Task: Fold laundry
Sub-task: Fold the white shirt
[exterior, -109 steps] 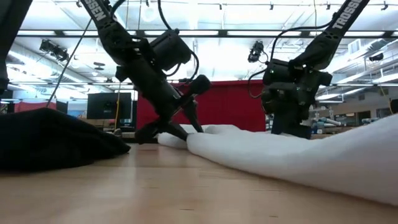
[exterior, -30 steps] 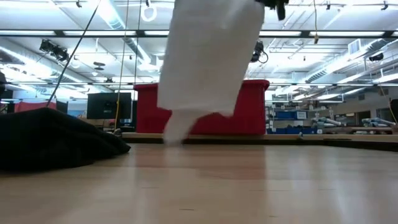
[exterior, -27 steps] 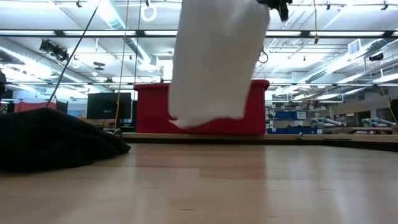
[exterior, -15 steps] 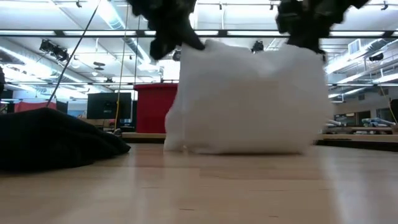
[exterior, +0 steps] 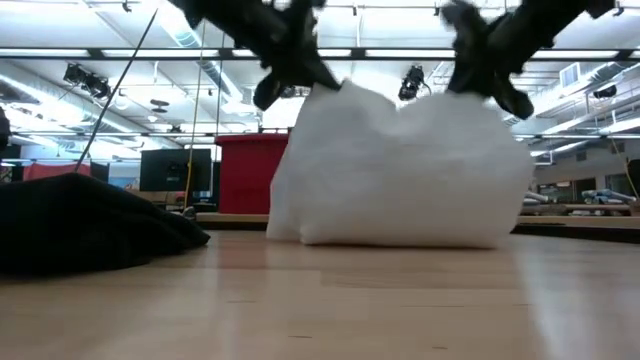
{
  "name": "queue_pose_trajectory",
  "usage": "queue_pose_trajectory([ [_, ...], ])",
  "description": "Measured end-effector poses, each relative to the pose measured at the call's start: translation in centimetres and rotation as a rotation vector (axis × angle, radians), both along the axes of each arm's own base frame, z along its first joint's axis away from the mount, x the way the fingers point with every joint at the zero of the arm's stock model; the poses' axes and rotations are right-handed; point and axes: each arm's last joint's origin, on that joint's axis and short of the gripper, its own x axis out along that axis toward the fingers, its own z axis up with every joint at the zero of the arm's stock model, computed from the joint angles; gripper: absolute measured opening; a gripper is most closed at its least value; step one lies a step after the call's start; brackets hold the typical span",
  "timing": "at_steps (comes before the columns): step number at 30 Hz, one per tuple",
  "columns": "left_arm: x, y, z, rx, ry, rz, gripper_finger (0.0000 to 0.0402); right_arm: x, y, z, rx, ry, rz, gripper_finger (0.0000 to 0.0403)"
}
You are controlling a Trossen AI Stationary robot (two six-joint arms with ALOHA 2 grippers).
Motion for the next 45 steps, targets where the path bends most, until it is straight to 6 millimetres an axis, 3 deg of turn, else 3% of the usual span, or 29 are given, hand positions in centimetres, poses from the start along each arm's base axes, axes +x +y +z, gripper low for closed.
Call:
queue_pose_trajectory([
  [2, 0.2, 2.7, -1.3, 0.029, 0.043, 0.073, 0.0000, -0.2, -1.9, -0.9, -0.026, 0.050, -0.105, 0.0008],
  [6, 1.5, 7.6, -5.9, -0.024, 0.101, 0.145, 0.0002, -0.5, -5.2, -3.9, -0.013, 0.126, -0.245, 0.0011],
  [12, 2.9, 12.4, -11.1, -0.181, -0.006, 0.211, 0.0043, -0.9, -8.7, -6.9, 0.014, 0.148, -0.346, 0.0084],
  [16, 2.6, 13.7, -11.8, -0.226, -0.028, 0.247, 0.0083, -1.5, -10.3, -7.9, 0.038, 0.205, -0.406, 0.0133],
  [20, 2.0, 14.4, -10.7, -0.253, -0.060, 0.224, 0.0118, -2.0, -11.0, -7.9, 0.076, 0.206, -0.369, 0.0166],
  [26, 0.6, 14.2, -5.7, -0.218, -0.184, 0.140, 0.0144, -2.7, -10.6, -5.9, 0.013, 0.137, -0.319, 0.0181],
  [30, -0.4, 13.3, -2.0, -0.157, -0.276, 0.080, 0.0146, -2.8, -9.8, -4.2, -0.039, 0.062, -0.160, 0.0177],
  [32, -0.5, 12.5, -1.0, -0.088, -0.285, 0.019, 0.0146, -2.6, -9.1, -3.5, -0.069, 0.029, -0.054, 0.0175],
  [38, 1.0, 9.7, -1.8, -0.041, -0.246, -0.247, 0.0144, -1.0, -6.8, -3.6, -0.074, 0.011, 0.114, 0.0155],
  [45, 3.2, 6.8, -6.3, -0.058, -0.091, -0.440, 0.0144, 1.9, -3.6, -5.6, -0.085, 0.030, 0.027, 0.0124],
])
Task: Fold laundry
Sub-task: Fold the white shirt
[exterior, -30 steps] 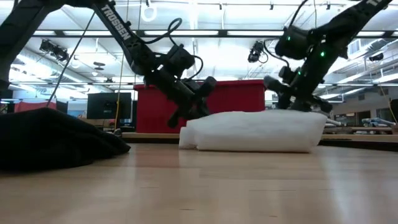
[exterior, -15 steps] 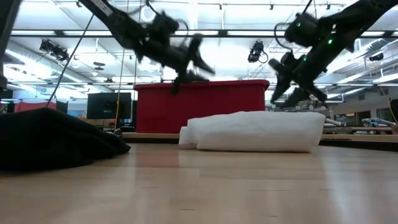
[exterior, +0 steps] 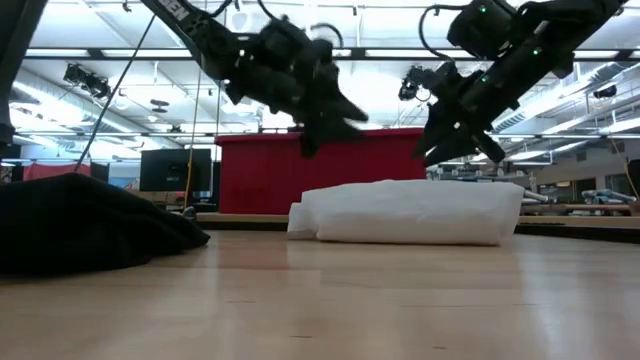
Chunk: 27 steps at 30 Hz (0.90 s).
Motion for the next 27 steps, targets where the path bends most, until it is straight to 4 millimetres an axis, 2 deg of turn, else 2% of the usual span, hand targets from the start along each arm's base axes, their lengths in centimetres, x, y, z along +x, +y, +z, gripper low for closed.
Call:
queue_pose_trajectory([
  [4, 0.4, -0.4, -3.4, -0.046, 0.149, -0.014, 0.0143, 0.9, 1.3, -1.7, 0.032, 0.021, -0.097, 0.0116],
  [11, 0.6, 0.4, -5.6, -0.006, 0.205, 0.015, 0.0143, 1.9, 1.7, -5.0, 0.026, 0.146, -0.135, 0.0114],
  [16, 0.1, 2.0, -5.4, -0.044, 0.216, 0.115, 0.0144, 1.9, -0.2, -7.1, 0.017, 0.256, -0.163, 0.0114],
  [20, -0.7, 3.0, -3.6, -0.137, 0.185, 0.206, 0.0144, 2.0, -2.4, -7.6, 0.100, 0.239, -0.142, 0.0115],
  [24, -1.3, 3.4, -2.2, -0.234, 0.178, 0.279, 0.0144, 1.7, -3.3, -6.5, 0.202, 0.153, -0.068, 0.0121],
  [27, -1.4, 3.0, -1.7, -0.277, 0.185, 0.294, 0.0147, 1.1, -3.4, -4.1, 0.189, 0.066, -0.035, 0.0133],
])
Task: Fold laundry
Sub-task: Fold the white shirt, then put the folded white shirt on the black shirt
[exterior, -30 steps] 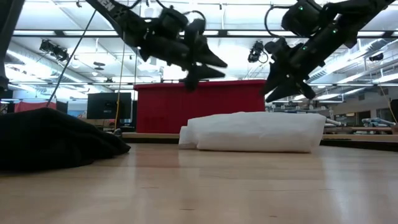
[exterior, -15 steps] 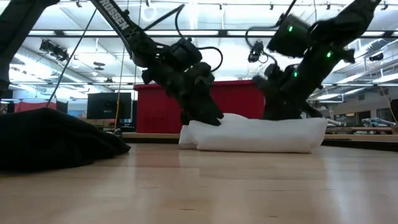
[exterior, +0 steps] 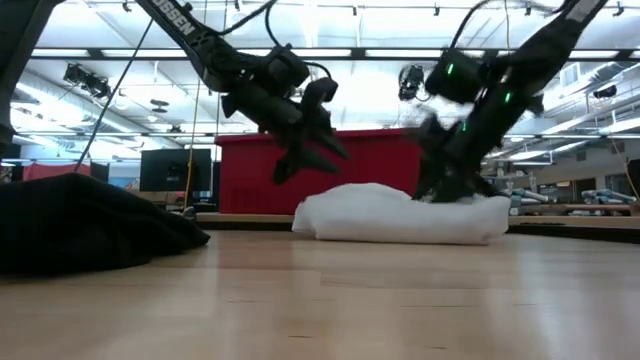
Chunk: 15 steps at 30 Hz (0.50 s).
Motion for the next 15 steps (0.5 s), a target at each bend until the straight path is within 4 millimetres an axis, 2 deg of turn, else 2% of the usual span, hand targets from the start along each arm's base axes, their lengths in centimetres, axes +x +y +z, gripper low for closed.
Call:
queue_pose_trajectory([
  [4, 0.3, -1.2, -0.5, -0.021, 0.061, 0.039, 0.0169, -1.7, -0.5, 3.0, -0.053, -0.069, -0.002, 0.0160],
  [8, 0.6, -2.3, -0.7, 0.070, 0.119, 0.139, 0.0210, -4.0, -1.4, 4.5, -0.058, -0.053, 0.033, 0.0208],
  [11, 0.7, -2.5, -0.8, 0.125, 0.143, 0.233, 0.0243, -5.6, -2.3, 4.7, -0.079, 0.023, 0.011, 0.0252],
  [15, 0.3, -1.4, -0.8, 0.082, 0.146, 0.334, 0.0281, -6.8, -3.7, 3.6, -0.038, 0.129, -0.058, 0.0313],
])
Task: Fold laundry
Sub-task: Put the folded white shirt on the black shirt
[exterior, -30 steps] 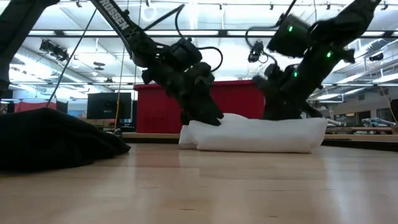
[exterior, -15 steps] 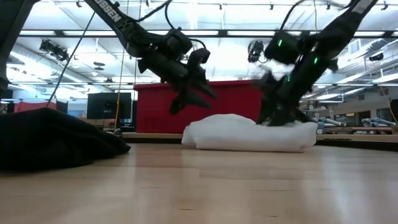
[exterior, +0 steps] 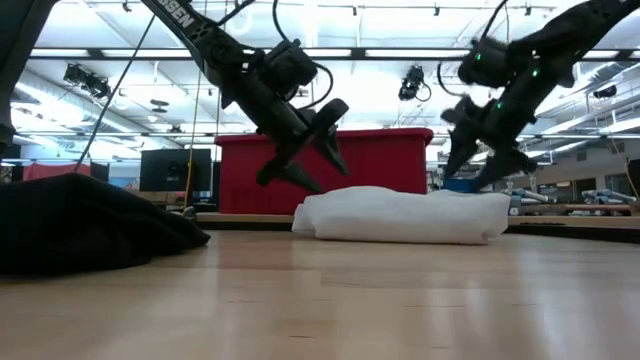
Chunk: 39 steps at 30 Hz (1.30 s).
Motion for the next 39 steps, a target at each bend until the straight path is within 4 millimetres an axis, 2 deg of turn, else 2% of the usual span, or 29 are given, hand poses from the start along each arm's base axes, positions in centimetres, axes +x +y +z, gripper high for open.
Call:
queue_pose_trajectory([
  [4, -0.7, 1.5, -0.2, -0.029, 0.012, 0.059, 0.0308, 0.2, -1.3, -1.5, 0.083, 0.009, 0.012, 0.0363],
  [7, -0.9, 2.4, -1.0, -0.042, 0.032, 0.080, 0.0316, 0.7, -1.9, -2.9, 0.138, 0.026, 0.026, 0.0384],
  [11, 0.0, 3.0, -3.6, -0.097, 0.018, -0.012, 0.0317, 1.7, -2.6, -5.0, 0.183, 0.026, 0.063, 0.0388],
  [15, 1.8, 2.7, -6.8, -0.141, -0.069, -0.143, 0.0310, 3.3, -3.2, -6.7, 0.248, -0.069, 0.145, 0.0369],
  [17, 2.5, 2.3, -7.9, -0.169, -0.104, -0.191, 0.0288, 4.0, -3.1, -7.4, 0.296, -0.106, 0.170, 0.0345],
  [19, 2.7, 1.9, -8.5, -0.196, -0.095, -0.183, 0.0248, 4.6, -2.7, -7.9, 0.338, -0.126, 0.182, 0.0309],
  [23, 2.9, 1.0, -8.7, -0.186, -0.069, -0.215, 0.0124, 5.3, -1.5, -8.2, 0.397, -0.131, 0.194, 0.0205],
  [25, 2.9, 0.8, -7.9, -0.183, -0.088, -0.249, 0.0054, 5.4, -1.1, -7.9, 0.409, -0.145, 0.197, 0.0139],
  [26, 2.8, 0.8, -7.4, -0.192, -0.098, -0.262, 0.0031, 5.5, -0.9, -7.7, 0.419, -0.155, 0.196, 0.0104],
  [28, 2.3, 0.4, -6.3, -0.272, -0.106, -0.293, 0.0022, 5.7, -0.5, -7.1, 0.438, -0.192, 0.208, 0.0047],
  [33, 0.1, -0.8, 0.3, -0.256, -0.113, -0.342, 0.0024, 7.5, 1.2, -4.5, 0.440, -0.375, 0.233, 0.0047],
  [39, -5.1, -4.5, 5.6, -0.194, 0.121, -0.340, 0.0023, 11.0, 4.6, -2.7, 0.422, -0.586, 0.260, 0.0047],
])
